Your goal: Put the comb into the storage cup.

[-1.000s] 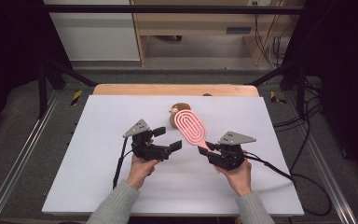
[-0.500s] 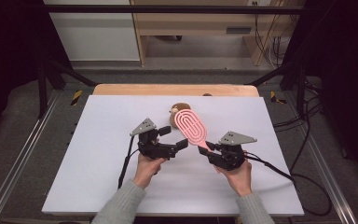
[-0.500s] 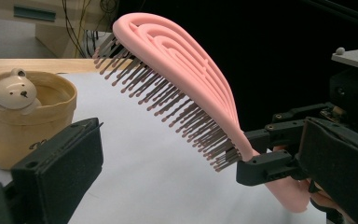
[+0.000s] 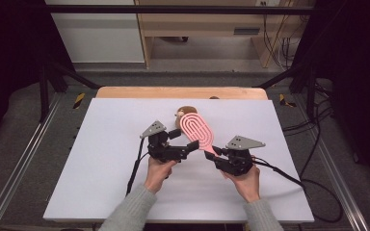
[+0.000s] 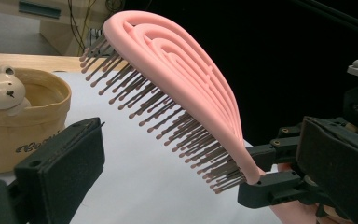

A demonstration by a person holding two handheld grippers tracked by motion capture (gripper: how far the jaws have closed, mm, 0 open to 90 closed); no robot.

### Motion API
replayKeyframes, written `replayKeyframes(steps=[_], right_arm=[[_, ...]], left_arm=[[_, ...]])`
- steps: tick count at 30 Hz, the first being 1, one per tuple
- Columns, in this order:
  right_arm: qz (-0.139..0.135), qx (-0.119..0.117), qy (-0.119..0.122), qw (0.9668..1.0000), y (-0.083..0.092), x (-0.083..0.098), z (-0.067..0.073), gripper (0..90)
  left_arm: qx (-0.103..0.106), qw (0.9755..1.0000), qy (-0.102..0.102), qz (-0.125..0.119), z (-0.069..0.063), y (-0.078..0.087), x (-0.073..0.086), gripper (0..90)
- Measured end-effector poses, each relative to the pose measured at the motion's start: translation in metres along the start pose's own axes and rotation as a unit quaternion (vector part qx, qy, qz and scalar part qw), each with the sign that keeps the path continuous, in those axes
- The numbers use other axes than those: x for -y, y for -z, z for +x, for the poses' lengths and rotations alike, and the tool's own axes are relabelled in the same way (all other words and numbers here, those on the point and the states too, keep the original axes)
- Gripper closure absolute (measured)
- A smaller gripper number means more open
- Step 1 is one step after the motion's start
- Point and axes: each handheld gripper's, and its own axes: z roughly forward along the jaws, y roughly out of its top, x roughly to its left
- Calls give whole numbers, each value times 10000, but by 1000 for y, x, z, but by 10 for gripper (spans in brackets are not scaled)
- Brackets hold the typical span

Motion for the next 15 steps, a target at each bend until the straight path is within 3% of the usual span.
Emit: replayKeyframes(steps=[15], right_arm=[[-18,-19,0,10000,0,0,0,697]], left_arm=[[11,9994,346,3,0,-11,1,149]])
